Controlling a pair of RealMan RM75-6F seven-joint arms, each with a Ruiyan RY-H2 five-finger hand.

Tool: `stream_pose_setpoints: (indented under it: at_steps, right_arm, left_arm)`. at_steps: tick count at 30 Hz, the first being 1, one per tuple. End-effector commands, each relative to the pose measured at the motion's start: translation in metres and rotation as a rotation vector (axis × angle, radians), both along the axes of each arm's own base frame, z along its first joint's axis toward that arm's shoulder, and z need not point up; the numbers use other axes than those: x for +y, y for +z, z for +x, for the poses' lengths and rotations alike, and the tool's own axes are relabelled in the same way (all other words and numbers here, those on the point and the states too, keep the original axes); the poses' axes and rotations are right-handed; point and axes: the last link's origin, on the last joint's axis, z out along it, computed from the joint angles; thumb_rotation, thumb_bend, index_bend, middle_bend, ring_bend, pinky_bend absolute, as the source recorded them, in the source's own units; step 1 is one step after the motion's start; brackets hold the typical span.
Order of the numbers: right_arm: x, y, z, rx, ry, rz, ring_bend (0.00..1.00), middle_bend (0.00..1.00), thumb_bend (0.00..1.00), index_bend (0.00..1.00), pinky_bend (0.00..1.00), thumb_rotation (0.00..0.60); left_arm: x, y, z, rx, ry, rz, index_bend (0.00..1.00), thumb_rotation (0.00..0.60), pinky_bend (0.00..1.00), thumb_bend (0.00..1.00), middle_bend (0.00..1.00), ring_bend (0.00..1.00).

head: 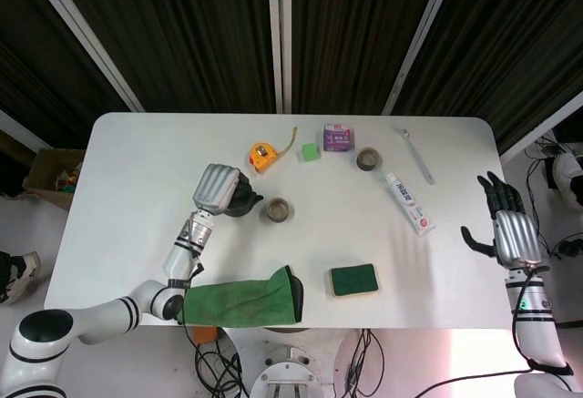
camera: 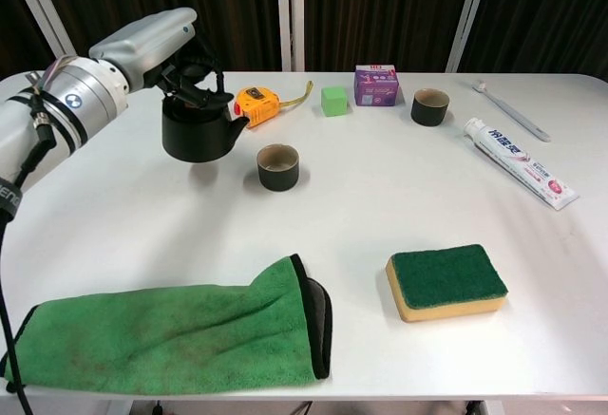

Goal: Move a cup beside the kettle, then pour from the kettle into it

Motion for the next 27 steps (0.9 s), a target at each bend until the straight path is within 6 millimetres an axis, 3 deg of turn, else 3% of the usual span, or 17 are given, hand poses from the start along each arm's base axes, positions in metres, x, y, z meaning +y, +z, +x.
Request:
stream_pose_setpoints:
  at_steps: [1, 27]
  right_arm:
    - [-0.001, 0.000, -0.003, 0.014, -0.011, -0.009, 0.00, 0.00, 0.27, 0.00, 0.00, 0.600]
    - [-0.003, 0.001, -0.006, 0.026, -0.012, -0.021, 0.00, 0.00, 0.28, 0.00, 0.00, 0.600]
  left_arm:
    - [0.000, -0.002, 0.004, 0.006, -0.012, 0.000, 1.00, 0.600, 0.71, 0.36, 1.00, 1.00]
    - [-0.003, -0.015, 0.025, 0.115, -0.114, 0.043, 1.00, 0.600, 0.71, 0.37, 1.00, 1.00]
